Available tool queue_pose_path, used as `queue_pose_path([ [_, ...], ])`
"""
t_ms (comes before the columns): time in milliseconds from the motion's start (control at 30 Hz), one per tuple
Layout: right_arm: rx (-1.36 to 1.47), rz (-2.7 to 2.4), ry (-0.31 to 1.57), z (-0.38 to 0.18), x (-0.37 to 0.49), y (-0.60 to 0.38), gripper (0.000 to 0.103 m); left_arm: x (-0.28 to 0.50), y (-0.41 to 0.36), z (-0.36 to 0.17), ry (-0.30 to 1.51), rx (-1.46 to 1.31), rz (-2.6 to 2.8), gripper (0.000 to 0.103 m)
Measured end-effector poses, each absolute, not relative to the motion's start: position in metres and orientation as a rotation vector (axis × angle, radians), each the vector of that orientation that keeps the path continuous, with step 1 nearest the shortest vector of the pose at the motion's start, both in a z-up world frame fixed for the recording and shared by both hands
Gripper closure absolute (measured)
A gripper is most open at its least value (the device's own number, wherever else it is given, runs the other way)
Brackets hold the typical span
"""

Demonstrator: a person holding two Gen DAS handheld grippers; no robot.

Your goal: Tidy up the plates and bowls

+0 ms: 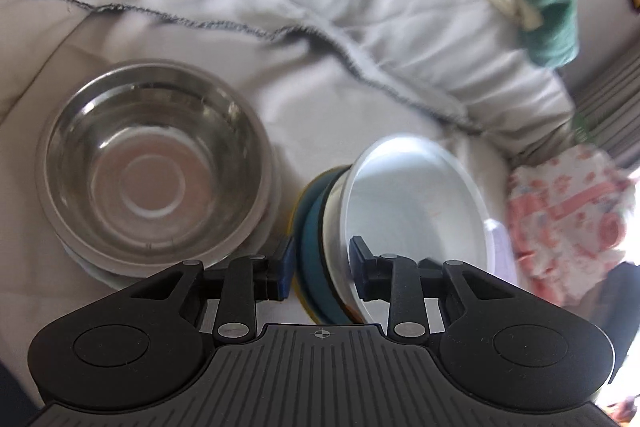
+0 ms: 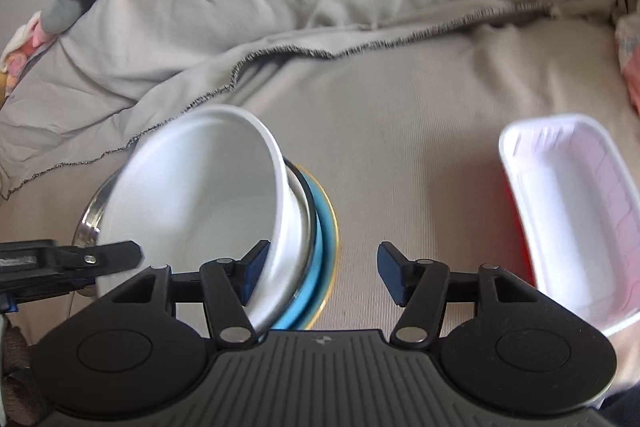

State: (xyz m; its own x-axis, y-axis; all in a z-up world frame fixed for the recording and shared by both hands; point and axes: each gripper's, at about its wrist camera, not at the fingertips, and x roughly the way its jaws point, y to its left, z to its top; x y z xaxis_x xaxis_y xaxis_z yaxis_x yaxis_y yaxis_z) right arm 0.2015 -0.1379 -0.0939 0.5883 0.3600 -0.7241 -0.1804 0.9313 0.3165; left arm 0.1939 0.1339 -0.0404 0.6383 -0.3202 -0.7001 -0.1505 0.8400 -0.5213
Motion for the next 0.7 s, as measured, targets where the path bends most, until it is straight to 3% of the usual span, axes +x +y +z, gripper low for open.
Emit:
queue_pose_path([
  [200, 0.192, 0.317, 0.731, -0.055, 0.182, -0.143, 0.044, 0.164, 0.194, -0.014, 0.678, -0.705, 0.021, 0.07],
  [333, 0.115, 0.381, 0.653, -0.004, 0.19, -0.118, 0.033, 0.158, 0.232, -0.024, 0.691, -0.651, 0.247, 0.07],
  [467, 0.025, 0.52, 0.762, 0.018, 0.225, -0.052, 0.031, 0.161, 0.257, -0.055, 0.781, -0.683, 0.278, 0.07],
  [700, -0.272, 0.467, 0.986, -0.024, 0.281, 0.074, 0.031, 0.163, 0.268, -0.094, 0.823, -0.68, 0.269, 0.065],
])
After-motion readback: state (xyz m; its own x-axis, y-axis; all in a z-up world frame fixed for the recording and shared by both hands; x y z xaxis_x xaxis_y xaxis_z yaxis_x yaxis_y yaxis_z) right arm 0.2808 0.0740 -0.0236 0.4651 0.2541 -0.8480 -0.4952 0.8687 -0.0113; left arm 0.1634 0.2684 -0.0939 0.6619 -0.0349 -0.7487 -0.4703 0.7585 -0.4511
